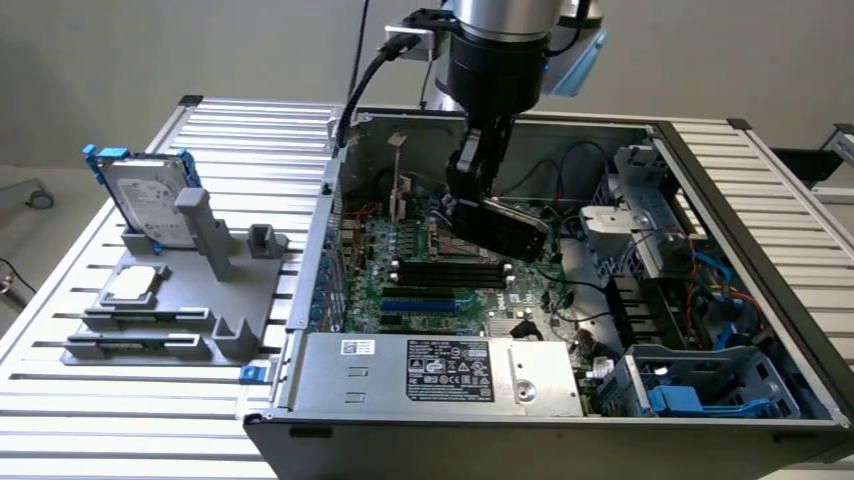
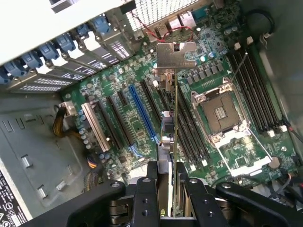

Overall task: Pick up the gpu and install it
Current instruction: 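Insert the gpu into the slot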

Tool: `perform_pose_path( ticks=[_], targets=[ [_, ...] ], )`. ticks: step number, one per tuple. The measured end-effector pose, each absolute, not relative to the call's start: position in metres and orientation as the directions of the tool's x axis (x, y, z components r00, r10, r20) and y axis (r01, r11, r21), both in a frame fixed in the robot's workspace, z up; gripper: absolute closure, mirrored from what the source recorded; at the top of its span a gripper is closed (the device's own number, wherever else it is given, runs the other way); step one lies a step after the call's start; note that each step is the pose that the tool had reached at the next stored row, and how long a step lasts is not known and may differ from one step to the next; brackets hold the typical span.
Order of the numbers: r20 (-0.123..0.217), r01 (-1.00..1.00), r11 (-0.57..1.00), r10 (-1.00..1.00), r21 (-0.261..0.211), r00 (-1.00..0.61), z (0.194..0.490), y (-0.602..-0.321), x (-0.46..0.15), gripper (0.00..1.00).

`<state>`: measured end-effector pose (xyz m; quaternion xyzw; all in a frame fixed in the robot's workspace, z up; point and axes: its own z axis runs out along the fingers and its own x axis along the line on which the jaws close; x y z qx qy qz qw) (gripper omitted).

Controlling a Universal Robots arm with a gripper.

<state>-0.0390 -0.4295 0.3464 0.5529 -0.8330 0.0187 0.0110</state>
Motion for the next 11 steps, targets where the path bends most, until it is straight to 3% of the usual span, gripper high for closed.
perform_pose_path(
  ticks=[11],
  targets=[
    [0.035, -0.975, 0.220, -0.975, -0.018, -0.221, 0.333, -0.430, -0.040, 0.74]
  ],
)
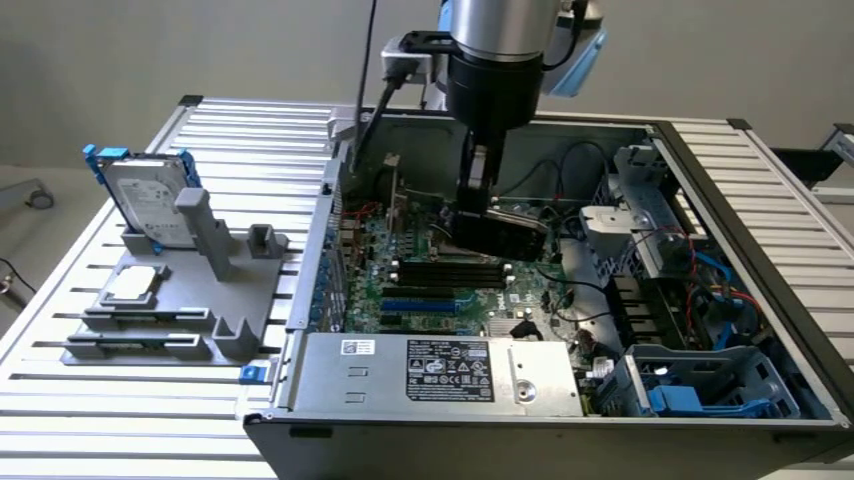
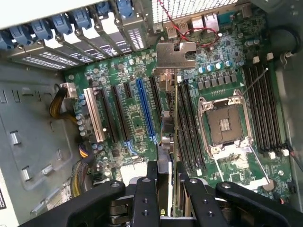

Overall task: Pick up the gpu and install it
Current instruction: 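Insert the gpu into the slot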

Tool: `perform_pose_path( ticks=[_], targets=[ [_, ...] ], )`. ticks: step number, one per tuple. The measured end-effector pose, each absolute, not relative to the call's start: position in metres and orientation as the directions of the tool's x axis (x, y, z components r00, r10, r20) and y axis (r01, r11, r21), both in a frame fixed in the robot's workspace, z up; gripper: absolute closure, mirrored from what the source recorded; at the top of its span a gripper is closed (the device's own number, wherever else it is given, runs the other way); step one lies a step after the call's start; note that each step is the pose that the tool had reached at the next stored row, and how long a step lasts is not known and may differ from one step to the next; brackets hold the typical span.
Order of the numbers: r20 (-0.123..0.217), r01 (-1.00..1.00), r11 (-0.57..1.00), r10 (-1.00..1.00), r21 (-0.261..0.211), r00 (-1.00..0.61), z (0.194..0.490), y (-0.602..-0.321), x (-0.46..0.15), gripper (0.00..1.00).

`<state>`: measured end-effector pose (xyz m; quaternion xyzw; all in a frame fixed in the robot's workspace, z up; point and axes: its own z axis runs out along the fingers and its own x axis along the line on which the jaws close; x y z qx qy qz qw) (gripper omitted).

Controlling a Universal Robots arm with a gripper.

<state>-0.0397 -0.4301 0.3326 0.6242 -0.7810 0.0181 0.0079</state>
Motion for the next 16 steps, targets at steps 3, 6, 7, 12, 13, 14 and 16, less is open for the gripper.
perform_pose_path(
  ticks=[3, 6, 7, 12, 13, 14, 16],
  targets=[
    [0.034, -0.982, 0.187, -0.982, -0.018, -0.188, 0.330, -0.431, -0.040, 0.74],
    [0.034, -0.989, 0.145, -0.989, -0.018, -0.146, 0.327, -0.431, -0.040, 0.74],
    [0.034, -0.991, 0.130, -0.991, -0.018, -0.131, 0.326, -0.432, -0.040, 0.74],
    [0.034, -0.998, 0.055, -0.998, -0.018, -0.056, 0.321, -0.432, -0.040, 0.74],
    [0.034, -0.999, 0.043, -0.998, -0.018, -0.044, 0.320, -0.432, -0.040, 0.74],
    [0.034, -0.999, 0.033, -0.999, -0.018, -0.034, 0.320, -0.433, -0.040, 0.74],
    [0.034, -1.000, 0.019, -0.999, -0.018, -0.020, 0.318, -0.433, -0.040, 0.74]
  ],
)
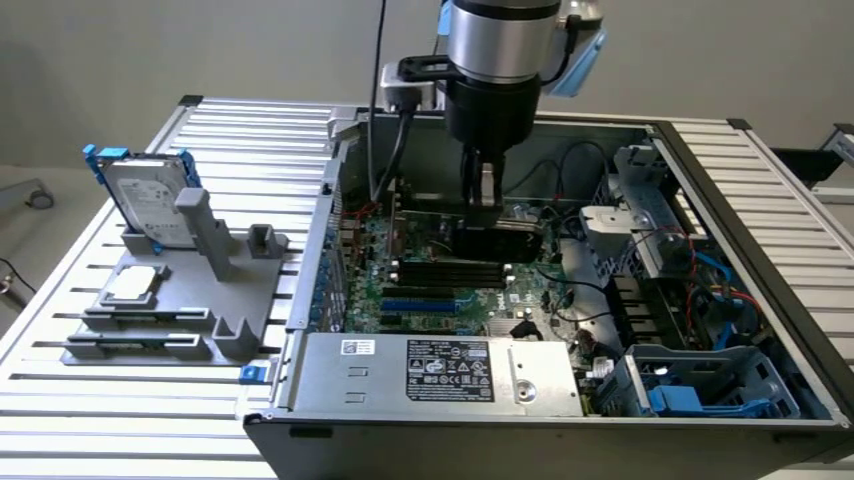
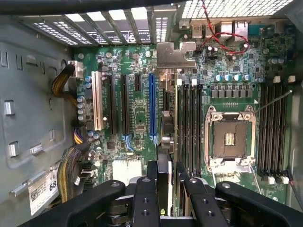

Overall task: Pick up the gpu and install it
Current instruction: 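Insert the gpu into the slot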

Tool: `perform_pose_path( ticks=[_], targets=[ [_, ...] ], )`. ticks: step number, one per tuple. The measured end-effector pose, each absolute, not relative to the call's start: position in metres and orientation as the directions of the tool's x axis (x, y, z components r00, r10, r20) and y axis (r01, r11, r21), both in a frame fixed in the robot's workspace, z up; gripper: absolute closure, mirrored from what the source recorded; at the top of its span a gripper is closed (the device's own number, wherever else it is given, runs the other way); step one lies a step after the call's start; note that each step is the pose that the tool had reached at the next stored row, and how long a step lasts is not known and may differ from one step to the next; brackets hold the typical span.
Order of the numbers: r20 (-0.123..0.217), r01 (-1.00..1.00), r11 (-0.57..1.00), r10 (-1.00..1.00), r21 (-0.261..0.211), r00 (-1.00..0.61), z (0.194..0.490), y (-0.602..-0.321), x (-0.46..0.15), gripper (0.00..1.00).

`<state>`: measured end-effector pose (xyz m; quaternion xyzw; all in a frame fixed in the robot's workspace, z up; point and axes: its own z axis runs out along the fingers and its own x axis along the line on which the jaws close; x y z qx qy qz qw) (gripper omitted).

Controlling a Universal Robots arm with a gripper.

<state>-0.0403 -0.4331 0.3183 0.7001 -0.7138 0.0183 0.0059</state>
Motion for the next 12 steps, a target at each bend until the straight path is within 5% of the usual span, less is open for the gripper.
perform_pose_path(
  ticks=[12],
  targets=[
    [0.034, -1.000, 0.014, -0.999, -0.022, -0.014, 0.309, -0.444, -0.072, 0.74]
  ],
)
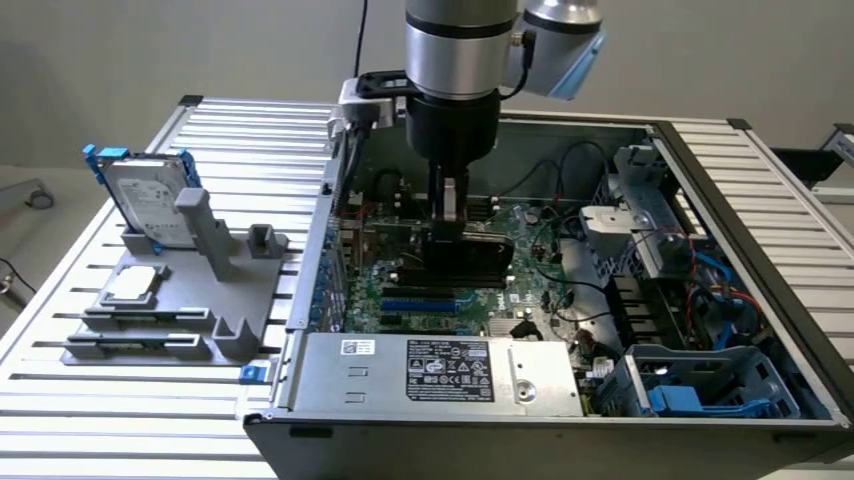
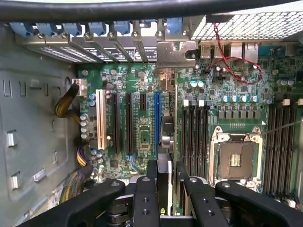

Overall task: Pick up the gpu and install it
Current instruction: 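Insert the gpu into the slot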

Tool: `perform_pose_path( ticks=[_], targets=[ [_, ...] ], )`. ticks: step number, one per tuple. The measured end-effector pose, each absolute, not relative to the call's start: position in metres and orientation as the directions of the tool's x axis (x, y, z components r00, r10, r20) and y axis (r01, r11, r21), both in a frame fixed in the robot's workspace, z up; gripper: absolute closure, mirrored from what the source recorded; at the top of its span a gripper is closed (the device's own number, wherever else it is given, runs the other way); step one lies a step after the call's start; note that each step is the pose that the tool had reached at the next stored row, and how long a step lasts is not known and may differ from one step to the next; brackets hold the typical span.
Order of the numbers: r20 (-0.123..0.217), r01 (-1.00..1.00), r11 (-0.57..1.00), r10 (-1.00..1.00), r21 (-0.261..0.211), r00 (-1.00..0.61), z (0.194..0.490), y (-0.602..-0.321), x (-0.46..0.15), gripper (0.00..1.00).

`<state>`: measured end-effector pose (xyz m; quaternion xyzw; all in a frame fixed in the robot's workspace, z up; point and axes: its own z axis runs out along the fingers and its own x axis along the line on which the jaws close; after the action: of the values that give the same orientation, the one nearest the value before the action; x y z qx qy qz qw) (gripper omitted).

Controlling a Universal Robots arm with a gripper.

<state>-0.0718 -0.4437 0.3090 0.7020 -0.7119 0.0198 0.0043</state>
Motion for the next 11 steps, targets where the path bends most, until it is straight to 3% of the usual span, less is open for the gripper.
perform_pose_path(
  ticks=[11],
  targets=[
    [0.033, -0.999, 0.013, -0.999, -0.051, -0.014, 0.297, -0.452, -0.089, 0.74]
  ],
)
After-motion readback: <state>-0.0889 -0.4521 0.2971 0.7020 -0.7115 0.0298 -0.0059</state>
